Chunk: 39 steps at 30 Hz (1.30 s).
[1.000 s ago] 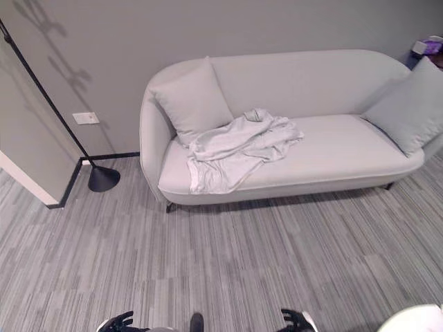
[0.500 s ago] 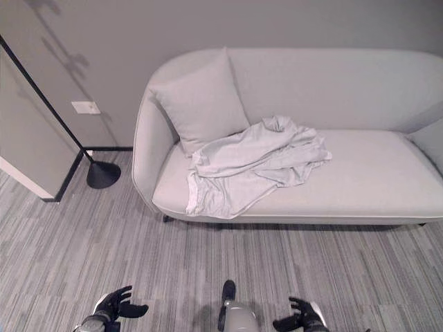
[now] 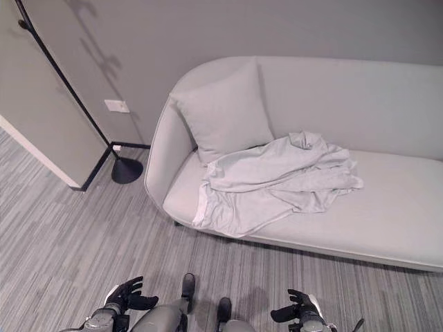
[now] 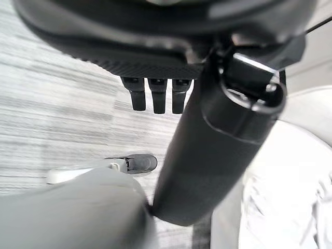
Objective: Hang the clothes on the sofa on the clothes rack.
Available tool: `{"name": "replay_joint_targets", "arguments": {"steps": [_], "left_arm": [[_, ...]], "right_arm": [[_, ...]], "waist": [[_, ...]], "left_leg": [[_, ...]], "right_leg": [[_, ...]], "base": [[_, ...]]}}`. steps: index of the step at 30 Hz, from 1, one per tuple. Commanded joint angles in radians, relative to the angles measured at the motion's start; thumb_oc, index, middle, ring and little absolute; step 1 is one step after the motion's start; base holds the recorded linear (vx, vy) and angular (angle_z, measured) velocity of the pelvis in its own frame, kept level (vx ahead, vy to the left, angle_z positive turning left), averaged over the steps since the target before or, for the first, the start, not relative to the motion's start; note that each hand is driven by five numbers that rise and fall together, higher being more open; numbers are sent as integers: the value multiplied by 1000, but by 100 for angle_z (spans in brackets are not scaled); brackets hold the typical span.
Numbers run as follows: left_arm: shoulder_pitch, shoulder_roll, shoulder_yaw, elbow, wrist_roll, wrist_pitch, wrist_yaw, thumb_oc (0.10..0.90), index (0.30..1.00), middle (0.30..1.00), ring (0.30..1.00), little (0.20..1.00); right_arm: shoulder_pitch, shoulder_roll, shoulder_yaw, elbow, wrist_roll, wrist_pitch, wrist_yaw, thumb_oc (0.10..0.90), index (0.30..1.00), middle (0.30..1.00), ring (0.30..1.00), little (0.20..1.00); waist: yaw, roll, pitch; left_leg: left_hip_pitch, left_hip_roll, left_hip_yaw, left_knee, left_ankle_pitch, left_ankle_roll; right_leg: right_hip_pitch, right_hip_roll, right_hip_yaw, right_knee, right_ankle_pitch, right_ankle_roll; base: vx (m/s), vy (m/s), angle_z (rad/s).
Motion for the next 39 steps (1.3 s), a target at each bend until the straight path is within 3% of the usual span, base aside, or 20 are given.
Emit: {"name": "replay_joint_targets", "arguments": {"steps": [1, 3, 4, 5, 6, 8, 11, 14, 17, 18, 19, 22, 23, 24, 27, 29, 31, 33, 34, 39], "left_arm": [[-19, 28, 16, -80, -9, -53, 15, 800, 900, 900, 900, 900], [-17, 30, 21, -82, -7, -50, 14, 800, 900, 900, 900, 900], [-19, 39, 31, -87, -4, -47, 13, 800, 900, 900, 900, 900], [-19, 39, 31, -87, -4, -47, 13, 800, 900, 900, 900, 900], [-20, 52, 33, -90, -8, -46, 16, 800, 900, 900, 900, 900], [-18, 57, 35, -97, -5, -45, 17, 800, 900, 900, 900, 900], [-21, 77, 37, -127, 11, -48, 24, 800, 900, 900, 900, 900], [-42, 84, 33, -130, 13, -52, 34, 800, 900, 900, 900, 900], [-48, 87, 34, -144, 7, -53, 37, 800, 900, 900, 900, 900], [-38, 100, 33, -199, 19, -57, 35, 800, 900, 900, 900, 900], [-29, 100, 41, -251, -13, -64, 38, 800, 900, 900, 900, 900], [-16, 98, 45, -295, -44, -69, 38, 800, 900, 900, 900, 900], [-7, 95, 36, -330, -54, -74, 27, 800, 900, 900, 900, 900], [-7, 95, 36, -330, -54, -73, 27, 800, 900, 900, 900, 900], [1, 103, 41, -387, -72, -69, 23, 800, 900, 900, 900, 900], [-7, 101, 40, -393, -75, -71, 27, 800, 900, 900, 900, 900], [-15, 99, 27, -407, -68, -73, 26, 800, 900, 900, 900, 900], [-15, 102, 8, -410, -63, -74, 29, 800, 900, 900, 900, 900], [-10, 110, 8, -445, -75, -78, 27, 800, 900, 900, 900, 900], [4, 146, 26, -492, -87, -106, 42, 800, 900, 900, 900, 900]], "right_arm": [[22, -65, -26, -79, -7, -25, -16, 800, 900, 900, 900, 900], [17, -64, -24, -84, -19, -25, -14, 800, 900, 900, 900, 900], [-2, -67, -22, -110, -31, -18, -15, 800, 900, 900, 900, 900], [-2, -66, -22, -111, -31, -18, -15, 800, 900, 900, 900, 900], [-5, -62, -25, -138, -25, -17, -19, 800, 900, 900, 900, 900], [-6, -60, -31, -152, -20, -18, -23, 800, 900, 900, 900, 900], [-2, -74, -64, -221, -7, -21, -27, 800, 900, 900, 900, 900], [-15, -88, -81, -241, 5, -22, -37, 800, 900, 900, 900, 900], [-18, -96, -85, -256, 4, -23, -42, 800, 900, 900, 900, 900], [3, -121, -98, -309, -14, -23, -49, 800, 900, 900, 900, 900], [16, -144, -113, -341, -22, -29, -49, 800, 900, 900, 900, 900], [27, -173, -138, -394, -18, -33, -46, 800, 900, 900, 900, 900], [30, -199, -143, -422, -13, -41, -49, 800, 900, 900, 900, 900], [30, -200, -144, -422, -13, -41, -49, 800, 900, 900, 900, 900], [20, -251, -167, -489, -16, -49, -60, 800, 900, 900, 900, 900], [15, -259, -173, -495, -21, -47, -68, 800, 900, 900, 900, 900], [6, -280, -183, -508, -36, -49, -80, 800, 900, 900, 900, 900], [-16, -309, -189, -513, -43, -52, -106, 800, 900, 900, 900, 900], [-36, -329, -170, -553, -75, -52, -90, 800, 900, 900, 900, 900], [-149, -374, -164, -618, -84, -68, -117, 800, 900, 900, 900, 900]], "waist": [[18, 3, -45], [27, 4, -44], [28, 4, -23], [31, 3, -23], [22, 7, -5], [22, 9, -1], [11, 4, 5], [-7, -19, 27], [-16, -26, 38], [-31, -53, 40], [-40, -59, 45], [-54, -44, 56], [-54, -42, 79], [-57, -41, 76], [-31, -59, 134], [-27, -57, 135], [-18, -50, 128], [-10, -29, 124], [-4, 1, 100], [7, -7, 108]], "left_leg": [[16, -26, -34, -33, 2, 66], [38, -24, -14, -33, -15, 74], [91, -19, 17, -33, -46, 100], [90, -20, 20, -33, -46, 100], [122, -9, 32, -33, -65, 113], [138, -3, 42, -33, -82, 117], [178, 20, 55, -33, -137, 105], [220, 29, 53, -33, -185, 85], [241, 35, 50, -33, -200, 77], [282, 41, 46, -33, -238, 59], [304, 68, 29, -33, -251, 43], [302, 121, 17, -7, -238, 36], [218, 136, 15, 165, -206, 29], [208, 137, 11, 177, -211, 29], [-23, 111, -2, 525, -116, 50], [-63, 107, 2, 499, -138, 53], [-68, 96, -6, 348, -152, 47], [-88, 117, -25, 124, -76, 21], [-50, 125, -76, -7, -49, 11], [-23, 89, -17, 23, -68, 25]], "right_leg": [[127, -109, 75, 97, -103, 162], [95, -128, 73, 180, -101, 174], [-12, -170, 66, 388, -18, 195], [-17, -171, 70, 394, -21, 196], [-95, -197, 47, 525, 38, 182], [-120, -225, 25, 552, 41, 176], [-141, -269, -61, 347, 23, 177], [-203, -258, -56, 116, 99, 226], [-224, -248, -65, 50, 132, 246], [-254, -230, -74, 12, 142, 263], [-234, -218, -46, 28, 173, 255], [-257, -210, -48, 102, 142, 231], [-238, -211, -65, 127, 105, 200], [-240, -212, -68, 129, 104, 200], [-176, -201, -74, 129, 37, 137], [-159, -200, -77, 124, 24, 137], [-124, -203, -79, 103, 13, 149], [-94, -202, -90, 84, -5, 162], [-89, -193, -66, 95, -18, 179], [-106, -248, -14, 77, 26, 211]], "base": [[230, 126, -45], [242, 164, -68], [175, 143, -82], [185, 124, -85], [85, 40, -73], [181, 4, -34], [252, -151, -30], [227, -225, -5], [230, -211, 21], [526, -504, 27], [519, -502, 33], [239, -331, 25], [113, -256, 33], [81, -284, 29], [107, -261, 20], [151, -83, 9], [236, 46, 2], [340, 173, 11], [377, 262, 13], [189, 224, -50]]}}
